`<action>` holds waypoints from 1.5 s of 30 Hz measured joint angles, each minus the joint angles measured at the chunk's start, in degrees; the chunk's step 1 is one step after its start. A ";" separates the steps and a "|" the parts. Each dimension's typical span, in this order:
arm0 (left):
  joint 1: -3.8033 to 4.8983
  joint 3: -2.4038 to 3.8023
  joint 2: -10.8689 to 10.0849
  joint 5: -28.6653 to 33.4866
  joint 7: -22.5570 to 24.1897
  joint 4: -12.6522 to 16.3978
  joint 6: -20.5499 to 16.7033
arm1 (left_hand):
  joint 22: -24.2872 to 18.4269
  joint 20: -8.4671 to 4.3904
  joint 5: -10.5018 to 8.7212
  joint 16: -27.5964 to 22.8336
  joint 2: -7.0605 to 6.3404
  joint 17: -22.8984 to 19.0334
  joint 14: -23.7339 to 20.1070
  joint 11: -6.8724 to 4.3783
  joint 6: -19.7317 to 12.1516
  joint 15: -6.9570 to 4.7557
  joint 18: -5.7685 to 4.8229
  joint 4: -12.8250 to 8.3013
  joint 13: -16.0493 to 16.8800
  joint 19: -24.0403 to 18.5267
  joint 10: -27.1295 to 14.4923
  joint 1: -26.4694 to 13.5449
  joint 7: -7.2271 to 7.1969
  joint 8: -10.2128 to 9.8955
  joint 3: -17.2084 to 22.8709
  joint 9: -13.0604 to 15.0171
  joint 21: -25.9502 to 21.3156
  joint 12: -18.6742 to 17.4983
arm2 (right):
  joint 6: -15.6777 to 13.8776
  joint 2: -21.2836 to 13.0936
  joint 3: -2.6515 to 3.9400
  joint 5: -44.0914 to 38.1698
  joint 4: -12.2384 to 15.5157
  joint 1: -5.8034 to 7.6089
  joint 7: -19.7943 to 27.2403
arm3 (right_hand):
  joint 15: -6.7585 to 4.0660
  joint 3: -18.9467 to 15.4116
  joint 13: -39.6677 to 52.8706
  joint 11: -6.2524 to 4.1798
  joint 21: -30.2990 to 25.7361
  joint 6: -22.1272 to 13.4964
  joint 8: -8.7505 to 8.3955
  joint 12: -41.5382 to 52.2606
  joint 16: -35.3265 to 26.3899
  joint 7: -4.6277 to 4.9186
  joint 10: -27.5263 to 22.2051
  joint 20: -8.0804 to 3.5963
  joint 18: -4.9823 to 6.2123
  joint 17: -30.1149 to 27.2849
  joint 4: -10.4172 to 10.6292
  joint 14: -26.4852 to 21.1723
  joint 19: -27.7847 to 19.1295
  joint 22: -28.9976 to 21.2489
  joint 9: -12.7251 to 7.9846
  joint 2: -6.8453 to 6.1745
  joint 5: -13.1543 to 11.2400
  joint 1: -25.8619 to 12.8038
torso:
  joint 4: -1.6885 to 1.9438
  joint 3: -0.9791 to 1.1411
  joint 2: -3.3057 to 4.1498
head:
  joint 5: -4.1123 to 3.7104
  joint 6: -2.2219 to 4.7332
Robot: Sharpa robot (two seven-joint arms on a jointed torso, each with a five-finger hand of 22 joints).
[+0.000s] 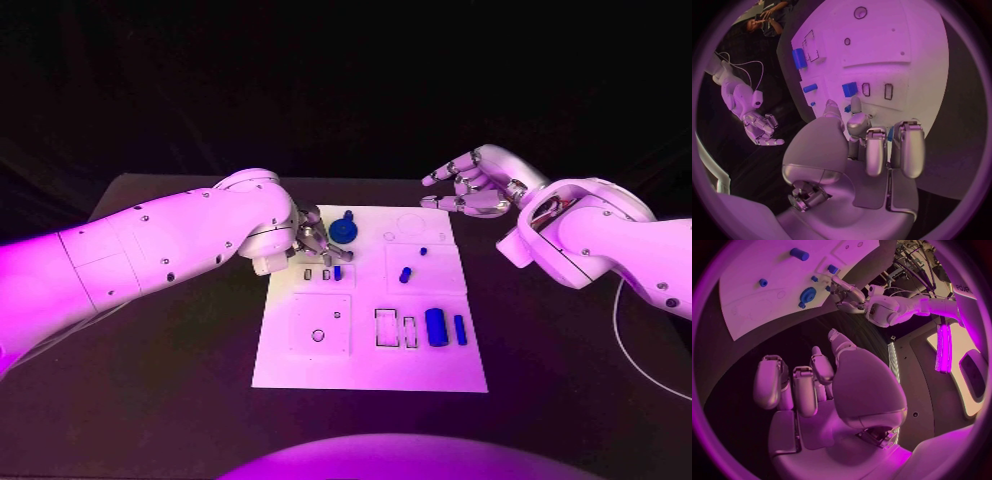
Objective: Assemble the parts on the task board
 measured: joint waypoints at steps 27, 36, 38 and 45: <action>0.00 -0.33 1.66 -0.80 -0.04 -1.89 4.57 | -0.01 -0.21 0.00 0.00 0.73 -0.01 -0.21 -0.02 -0.62 -0.20 0.01 -0.16 0.86 -0.22 0.42 0.74 -0.22 1.12 -0.16 1.46 0.36 0.62 | 0.52 0.25 -0.04 -0.01 -0.14 -0.05 -0.13 | 0.00 0.00 0.00 0.00 0.00 0.00 0.00 0.00 0.00 0.00 0.00 0.00 0.01 0.03 0.00 0.00 0.00 0.00 -0.02 0.00 0.00 0.00 | 0.03 0.03 -0.01 | -0.05 -0.52; 0.00 -0.34 1.85 -0.97 -0.06 -1.93 5.44 | -0.02 -0.20 0.00 0.00 1.38 0.03 -0.20 -0.01 -1.03 -0.20 0.01 -0.49 1.06 -0.22 0.41 1.39 -0.22 1.77 -0.15 2.26 0.50 0.62 | 0.66 0.35 -0.04 -0.02 -0.18 -0.06 -0.15 | 0.00 -0.16 0.01 0.00 0.00 0.00 0.00 0.00 0.00 0.00 0.00 0.00 0.00 0.02 0.16 0.00 0.00 -0.08 -0.02 0.00 0.00 0.00 | 0.03 0.03 -0.01 | -0.09 -0.66; 0.00 -0.34 1.96 -1.01 -0.06 -2.02 5.65 | -0.02 -0.21 0.35 0.00 1.42 0.03 -0.20 -0.01 -1.42 -0.20 0.01 -0.54 1.12 -0.22 0.41 1.77 -0.21 2.01 -0.10 2.53 0.50 0.62 | 0.70 0.36 -0.05 -0.02 -0.18 -0.06 -0.15 | 0.00 -0.16 0.01 0.00 0.00 0.00 0.00 0.00 0.00 0.00 0.00 0.00 0.00 0.02 0.16 0.00 0.00 -0.09 -0.03 0.00 0.00 0.00 | 0.03 0.03 0.00 | -0.09 -0.70; -0.01 -0.34 2.50 -1.11 -0.07 -2.49 6.23 | -0.02 -0.20 0.48 0.00 1.51 0.03 -0.21 -0.01 -1.43 -0.20 0.01 -0.68 1.25 -0.22 0.41 2.13 -0.21 2.25 0.04 2.83 0.50 0.84 | 0.80 0.42 -0.05 -0.02 -0.20 -0.07 -0.17 | 0.00 -0.16 0.01 0.00 0.00 0.00 0.00 0.00 0.00 0.00 0.00 0.00 0.00 0.02 0.16 0.00 0.00 -0.08 -0.03 0.00 0.00 0.00 | 0.03 0.03 0.01 | -0.09 -0.80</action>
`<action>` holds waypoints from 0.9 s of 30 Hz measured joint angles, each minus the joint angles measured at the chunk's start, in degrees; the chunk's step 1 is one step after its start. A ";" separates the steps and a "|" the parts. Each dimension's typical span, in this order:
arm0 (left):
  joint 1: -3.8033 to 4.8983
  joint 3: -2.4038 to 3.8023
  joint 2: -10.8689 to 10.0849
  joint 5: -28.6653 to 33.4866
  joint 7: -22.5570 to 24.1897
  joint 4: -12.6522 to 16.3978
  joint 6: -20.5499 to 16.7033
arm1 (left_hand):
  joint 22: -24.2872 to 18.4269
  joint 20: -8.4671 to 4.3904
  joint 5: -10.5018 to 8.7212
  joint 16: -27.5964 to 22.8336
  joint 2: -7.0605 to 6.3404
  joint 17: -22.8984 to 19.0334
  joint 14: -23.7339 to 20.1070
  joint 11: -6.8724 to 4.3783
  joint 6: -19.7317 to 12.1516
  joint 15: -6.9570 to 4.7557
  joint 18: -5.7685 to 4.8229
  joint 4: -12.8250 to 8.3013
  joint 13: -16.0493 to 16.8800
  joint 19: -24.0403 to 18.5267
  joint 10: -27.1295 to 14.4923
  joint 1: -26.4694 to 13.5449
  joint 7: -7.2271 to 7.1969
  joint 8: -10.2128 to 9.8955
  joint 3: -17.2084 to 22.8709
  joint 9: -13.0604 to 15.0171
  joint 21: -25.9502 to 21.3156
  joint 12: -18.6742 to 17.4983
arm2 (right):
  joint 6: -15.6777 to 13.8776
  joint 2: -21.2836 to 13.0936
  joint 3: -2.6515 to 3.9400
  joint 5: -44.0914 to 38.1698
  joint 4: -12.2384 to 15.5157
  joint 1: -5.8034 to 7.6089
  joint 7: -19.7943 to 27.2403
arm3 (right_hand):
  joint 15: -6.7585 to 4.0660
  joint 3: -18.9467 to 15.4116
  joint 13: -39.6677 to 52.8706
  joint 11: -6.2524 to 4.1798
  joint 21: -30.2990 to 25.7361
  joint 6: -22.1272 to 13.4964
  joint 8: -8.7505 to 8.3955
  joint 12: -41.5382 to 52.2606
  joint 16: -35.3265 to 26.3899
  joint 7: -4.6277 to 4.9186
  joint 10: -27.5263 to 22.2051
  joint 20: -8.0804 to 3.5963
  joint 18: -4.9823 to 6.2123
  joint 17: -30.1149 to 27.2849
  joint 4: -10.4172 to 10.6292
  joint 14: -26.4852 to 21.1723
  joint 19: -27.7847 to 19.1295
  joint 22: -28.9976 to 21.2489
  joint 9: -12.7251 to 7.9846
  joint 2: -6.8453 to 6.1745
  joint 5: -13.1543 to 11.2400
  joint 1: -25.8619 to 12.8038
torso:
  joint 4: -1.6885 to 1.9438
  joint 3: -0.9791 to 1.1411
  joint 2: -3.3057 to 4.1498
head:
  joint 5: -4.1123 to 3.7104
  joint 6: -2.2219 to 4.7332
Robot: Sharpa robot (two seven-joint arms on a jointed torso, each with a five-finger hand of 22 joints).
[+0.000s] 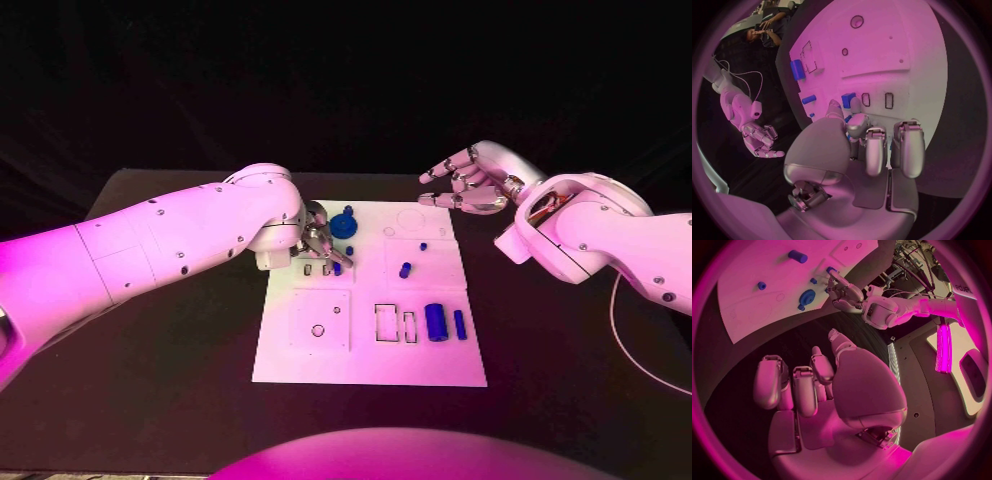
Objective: Assemble the parts on the task board
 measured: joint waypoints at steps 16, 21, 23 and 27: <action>-0.01 0.00 0.61 -0.69 0.00 -0.87 1.20 | 0.00 0.00 0.00 0.00 0.38 -0.01 0.00 0.00 0.00 0.00 0.00 -0.13 -0.01 0.00 0.00 0.38 0.00 0.21 0.14 0.35 0.00 0.00 | 0.22 0.10 0.00 0.00 0.02 0.00 -0.05 | 0.00 0.00 0.00 0.00 0.00 0.00 0.00 0.00 0.00 0.00 0.00 0.00 0.00 -0.01 0.00 0.00 0.00 0.00 0.00 0.00 0.00 0.00 | -0.02 0.04 0.01 | -0.15 -0.24; -0.01 0.00 0.87 -0.76 0.00 -1.32 1.67 | -0.01 0.00 0.23 0.00 0.98 -0.01 0.00 0.00 -0.42 0.00 0.00 -0.50 -0.02 0.00 0.00 0.98 -0.01 0.51 0.50 0.74 0.00 0.00 | 0.31 0.15 0.00 0.00 0.02 0.00 -0.05 | 0.00 0.00 0.00 0.00 0.00 0.00 0.00 0.00 0.00 0.00 0.00 0.00 0.00 -0.02 0.00 0.00 0.00 0.00 0.00 0.00 0.00 0.00 | -0.02 0.04 0.01 | -0.19 -0.35; -0.01 0.00 0.96 -0.77 0.00 -1.52 1.86 | -0.01 0.00 0.23 0.00 1.47 -0.02 0.00 0.00 -0.45 0.00 0.00 -0.76 0.01 0.00 0.00 1.47 -0.03 0.56 0.77 0.96 0.00 0.00 | 0.36 0.17 0.00 0.00 0.02 0.00 -0.05 | 0.00 0.00 0.00 0.00 0.00 0.00 0.00 0.00 0.00 0.00 0.00 0.00 0.01 -0.02 -0.01 0.00 0.00 0.00 -0.01 0.00 0.00 0.00 | -0.02 0.04 0.01 | -0.21 -0.36; -0.01 -0.01 1.09 -0.80 0.00 -1.78 2.20 | -0.01 0.00 0.23 0.00 2.16 -0.02 0.00 0.00 -0.87 0.00 0.00 -1.34 0.05 0.00 0.00 2.65 -0.05 0.71 1.68 1.41 0.00 0.00 | 0.44 0.19 -0.01 0.00 0.03 0.00 -0.05 | 0.00 0.01 0.00 0.00 0.00 0.00 0.00 0.00 0.00 0.00 0.00 0.00 0.00 -0.02 -0.01 0.00 0.00 0.00 -0.01 0.00 0.00 0.00 | 0.00 0.04 0.01 | -0.22 -0.41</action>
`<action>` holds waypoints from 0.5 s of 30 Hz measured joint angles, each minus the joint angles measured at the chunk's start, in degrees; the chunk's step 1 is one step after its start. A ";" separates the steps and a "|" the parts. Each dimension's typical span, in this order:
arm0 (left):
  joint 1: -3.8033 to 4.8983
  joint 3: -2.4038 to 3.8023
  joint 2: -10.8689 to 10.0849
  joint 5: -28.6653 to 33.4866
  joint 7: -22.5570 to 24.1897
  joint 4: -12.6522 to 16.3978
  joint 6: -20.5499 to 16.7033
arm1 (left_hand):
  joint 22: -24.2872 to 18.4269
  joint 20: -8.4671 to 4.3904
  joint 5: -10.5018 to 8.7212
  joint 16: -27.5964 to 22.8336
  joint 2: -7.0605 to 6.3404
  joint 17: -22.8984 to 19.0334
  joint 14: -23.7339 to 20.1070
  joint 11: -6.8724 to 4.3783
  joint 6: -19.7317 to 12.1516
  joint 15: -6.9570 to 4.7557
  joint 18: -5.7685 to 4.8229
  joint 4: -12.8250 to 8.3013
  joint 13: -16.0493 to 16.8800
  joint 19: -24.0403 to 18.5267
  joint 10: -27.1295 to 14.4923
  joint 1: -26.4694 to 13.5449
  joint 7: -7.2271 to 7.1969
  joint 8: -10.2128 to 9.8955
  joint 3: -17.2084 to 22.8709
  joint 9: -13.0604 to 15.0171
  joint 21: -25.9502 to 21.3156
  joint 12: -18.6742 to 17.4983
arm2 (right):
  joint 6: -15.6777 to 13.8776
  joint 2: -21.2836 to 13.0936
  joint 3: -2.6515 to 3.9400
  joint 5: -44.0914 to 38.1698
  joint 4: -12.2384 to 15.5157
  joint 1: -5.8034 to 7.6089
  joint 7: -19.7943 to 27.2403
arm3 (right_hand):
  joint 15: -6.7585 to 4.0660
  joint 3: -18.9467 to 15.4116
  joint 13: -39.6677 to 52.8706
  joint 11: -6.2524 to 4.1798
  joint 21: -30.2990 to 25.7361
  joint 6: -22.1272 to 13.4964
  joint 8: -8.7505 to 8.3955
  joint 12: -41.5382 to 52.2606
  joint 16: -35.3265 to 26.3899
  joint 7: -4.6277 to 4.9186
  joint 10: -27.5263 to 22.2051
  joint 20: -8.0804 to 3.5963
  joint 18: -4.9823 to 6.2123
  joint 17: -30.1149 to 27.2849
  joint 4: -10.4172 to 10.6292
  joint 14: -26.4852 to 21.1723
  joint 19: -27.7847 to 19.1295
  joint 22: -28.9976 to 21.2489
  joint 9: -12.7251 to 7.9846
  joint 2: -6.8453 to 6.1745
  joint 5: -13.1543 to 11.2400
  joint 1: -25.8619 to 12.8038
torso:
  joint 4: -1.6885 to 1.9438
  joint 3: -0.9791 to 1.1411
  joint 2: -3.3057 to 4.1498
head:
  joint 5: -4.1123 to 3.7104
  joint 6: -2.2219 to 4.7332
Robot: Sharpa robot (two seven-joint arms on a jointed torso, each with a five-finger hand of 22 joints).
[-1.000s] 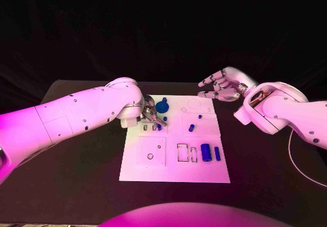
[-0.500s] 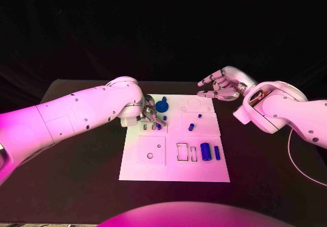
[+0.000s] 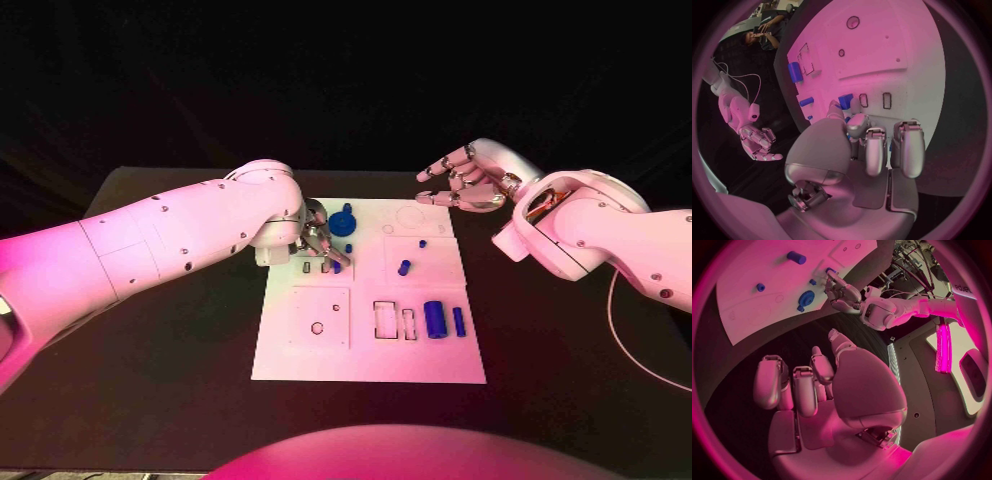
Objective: Assemble the parts on the task board
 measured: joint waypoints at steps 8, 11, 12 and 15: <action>0.05 0.03 0.33 0.00 0.01 -0.33 0.44 | 0.05 0.00 -0.01 0.00 0.65 -0.01 0.00 -0.16 -0.47 0.00 0.00 -0.82 0.05 0.00 0.17 1.21 -0.27 0.07 1.13 0.49 0.00 0.00 | 0.16 0.14 0.00 0.00 0.00 0.00 -0.01 | 0.00 0.00 0.00 0.00 -0.23 0.00 0.00 0.00 0.00 0.00 0.00 0.00 0.00 0.00 0.00 0.00 0.00 0.00 0.00 0.00 0.00 0.00 | -0.02 0.00 0.01 | -0.03 -0.15; 0.08 0.03 0.42 0.00 0.04 -0.44 0.55 | 0.04 0.00 0.23 0.00 0.80 -0.01 0.00 -0.20 -0.57 0.00 0.00 -1.06 0.05 0.00 0.20 1.98 -0.17 0.07 1.89 0.66 0.00 0.00 | 0.24 0.19 -0.01 0.00 0.00 0.00 -0.01 | 0.00 0.00 0.00 0.00 -0.23 0.00 0.00 0.00 0.00 0.00 0.00 0.00 0.00 0.00 0.00 0.00 0.00 0.00 0.04 0.02 0.00 -0.02 | -0.02 0.00 0.00 | -0.05 -0.22; 0.09 0.03 0.45 0.02 0.06 -0.48 0.58 | 0.05 0.00 0.23 0.00 0.92 -0.01 0.13 -0.20 -0.77 -0.13 0.00 -1.21 0.05 0.00 0.20 2.30 -0.37 0.07 2.34 0.75 0.00 0.00 | 0.26 0.20 -0.01 0.00 0.00 0.00 -0.01 | 0.00 0.00 0.00 0.00 -0.23 0.00 0.00 0.00 0.00 0.00 0.00 0.00 0.00 0.00 0.00 0.00 0.00 0.00 0.05 0.02 0.00 -0.02 | -0.01 -0.01 0.00 | -0.06 -0.23; 0.17 0.06 0.51 0.10 0.12 -0.60 0.64 | 0.04 -0.22 0.46 0.00 1.28 -0.01 0.02 -0.33 -1.29 -0.43 0.00 -2.09 0.09 0.22 0.08 3.66 -0.47 0.07 4.00 0.93 0.00 -0.07 | 0.34 0.23 -0.01 0.00 -0.02 0.00 -0.01 | 0.00 0.00 0.00 0.00 -0.23 0.00 0.00 0.00 0.00 0.00 0.00 0.00 0.00 0.04 0.00 0.00 0.00 0.00 0.05 0.25 0.00 -0.25 | 0.02 -0.02 -0.01 | -0.07 -0.25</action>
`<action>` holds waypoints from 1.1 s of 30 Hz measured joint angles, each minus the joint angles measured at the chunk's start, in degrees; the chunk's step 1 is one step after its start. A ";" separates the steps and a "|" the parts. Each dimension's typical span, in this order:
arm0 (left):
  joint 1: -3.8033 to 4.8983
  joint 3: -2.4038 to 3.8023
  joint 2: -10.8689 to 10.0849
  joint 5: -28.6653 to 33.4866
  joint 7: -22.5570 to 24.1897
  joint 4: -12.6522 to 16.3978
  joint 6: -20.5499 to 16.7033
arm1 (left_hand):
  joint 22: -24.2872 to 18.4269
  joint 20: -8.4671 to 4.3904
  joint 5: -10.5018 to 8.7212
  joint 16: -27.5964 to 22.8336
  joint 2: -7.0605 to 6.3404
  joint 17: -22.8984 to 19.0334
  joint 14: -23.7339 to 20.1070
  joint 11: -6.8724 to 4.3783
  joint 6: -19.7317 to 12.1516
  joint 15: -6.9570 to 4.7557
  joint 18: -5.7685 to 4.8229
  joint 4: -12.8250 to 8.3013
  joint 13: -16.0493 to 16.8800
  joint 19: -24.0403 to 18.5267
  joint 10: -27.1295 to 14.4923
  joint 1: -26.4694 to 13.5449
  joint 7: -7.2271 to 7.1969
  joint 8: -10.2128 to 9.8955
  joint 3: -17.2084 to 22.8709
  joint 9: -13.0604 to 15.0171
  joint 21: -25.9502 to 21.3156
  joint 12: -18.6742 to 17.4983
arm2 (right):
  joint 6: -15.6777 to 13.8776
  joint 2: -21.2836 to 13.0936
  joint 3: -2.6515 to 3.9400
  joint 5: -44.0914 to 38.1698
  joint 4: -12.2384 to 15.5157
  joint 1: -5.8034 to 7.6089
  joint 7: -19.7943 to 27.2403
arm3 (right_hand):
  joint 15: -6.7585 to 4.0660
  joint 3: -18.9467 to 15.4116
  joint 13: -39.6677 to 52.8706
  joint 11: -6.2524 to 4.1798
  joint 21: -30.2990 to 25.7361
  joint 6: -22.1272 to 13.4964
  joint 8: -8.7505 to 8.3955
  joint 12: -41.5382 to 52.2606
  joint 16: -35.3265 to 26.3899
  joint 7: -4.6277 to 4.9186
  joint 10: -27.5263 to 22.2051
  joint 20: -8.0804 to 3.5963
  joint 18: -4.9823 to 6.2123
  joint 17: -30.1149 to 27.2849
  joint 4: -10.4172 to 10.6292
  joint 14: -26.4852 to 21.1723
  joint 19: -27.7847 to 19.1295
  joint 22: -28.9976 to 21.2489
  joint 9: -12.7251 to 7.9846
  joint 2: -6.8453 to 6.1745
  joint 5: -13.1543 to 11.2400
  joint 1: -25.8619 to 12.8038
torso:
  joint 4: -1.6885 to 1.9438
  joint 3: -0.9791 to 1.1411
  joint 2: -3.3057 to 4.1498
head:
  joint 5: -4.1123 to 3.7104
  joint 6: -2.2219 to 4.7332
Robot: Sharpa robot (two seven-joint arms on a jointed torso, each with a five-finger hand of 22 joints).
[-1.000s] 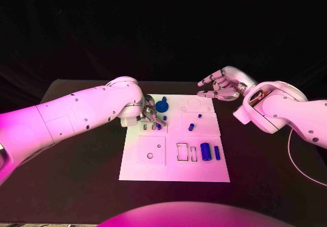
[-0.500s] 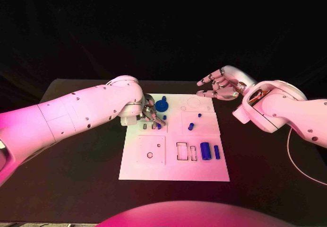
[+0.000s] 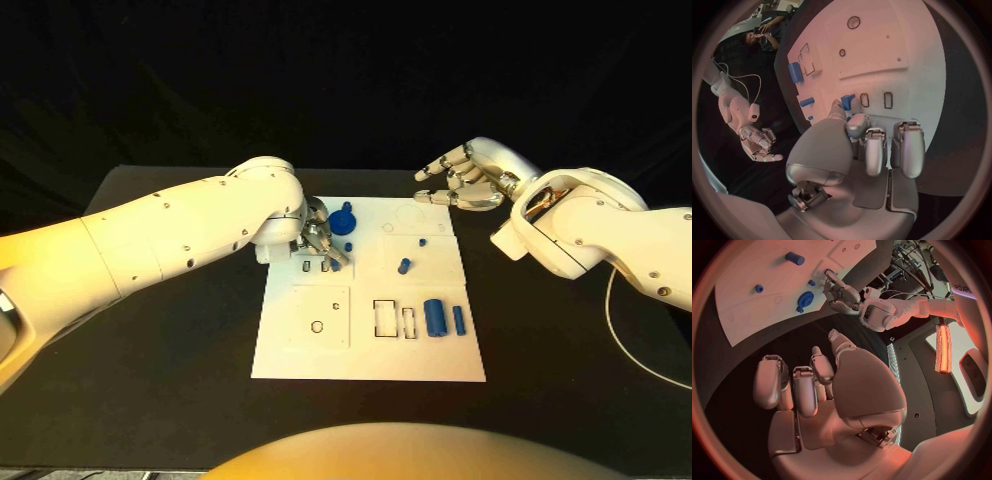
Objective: Assemble the parts on the task board
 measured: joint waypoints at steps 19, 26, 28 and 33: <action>0.01 -0.09 -0.93 1.52 0.14 0.49 0.13 | -0.01 -0.21 9.17 0.00 -9.33 -0.01 0.00 0.37 -1.93 0.01 0.00 6.07 -2.39 -0.21 -1.31 2.92 0.55 -2.04 18.61 1.20 -0.24 -4.15 | 0.36 0.06 -0.04 0.00 0.01 0.00 0.02 | 0.00 0.00 0.00 -0.21 0.00 0.19 0.00 0.00 0.00 -0.19 0.21 0.00 0.00 -0.01 0.00 0.00 0.00 0.00 -0.01 0.00 0.22 0.00 | 0.02 0.05 0.03 | 0.17 -0.25; -0.17 -0.23 -2.51 2.25 -0.02 1.60 -1.75 | -0.02 -0.20 11.04 0.00 -15.12 -0.01 0.00 0.08 -1.62 0.01 0.00 3.80 -1.54 -0.21 -0.02 -2.95 0.85 -0.21 30.70 3.54 -0.24 -3.59 | 0.37 0.03 -0.05 0.00 0.01 0.00 0.06 | 0.00 0.00 0.00 -0.21 0.00 0.19 0.00 0.00 0.00 -0.19 0.21 0.00 0.00 -0.02 0.00 0.00 0.00 0.00 -0.02 0.00 0.22 0.00 | 0.04 0.08 0.03 | 0.02 -0.26; -0.17 -0.23 -3.02 2.44 -0.05 1.99 -2.69 | -0.02 -0.20 11.58 0.00 -15.21 -0.01 0.00 -0.04 -1.60 0.01 0.01 3.59 -1.28 -0.21 0.38 -3.98 0.84 -0.16 31.38 3.85 -0.24 -3.54 | 0.37 0.04 -0.06 -0.02 -0.02 0.00 0.07 | 0.00 0.00 0.00 -0.21 0.00 0.19 0.00 0.00 0.00 -0.19 0.21 0.00 0.00 -0.02 0.00 0.00 0.00 0.00 -0.02 0.00 0.22 0.00 | 0.06 0.09 0.03 | 0.01 -0.26; -0.17 -0.23 -4.17 2.86 -0.08 3.20 -5.49 | -0.02 -0.20 13.08 0.00 -15.66 -0.01 0.00 -0.08 -1.13 0.01 0.00 2.13 -0.75 -0.22 0.96 -5.33 0.58 0.11 33.29 4.26 -0.24 -3.00 | 0.37 0.08 -0.10 -0.07 -0.11 -0.01 0.08 | 0.00 0.00 0.06 -0.21 0.00 0.19 0.00 0.00 0.00 -0.19 0.21 0.00 0.00 -0.02 0.00 0.00 0.00 0.00 -0.02 0.00 0.22 0.00 | 0.09 0.10 0.02 | 0.13 -0.23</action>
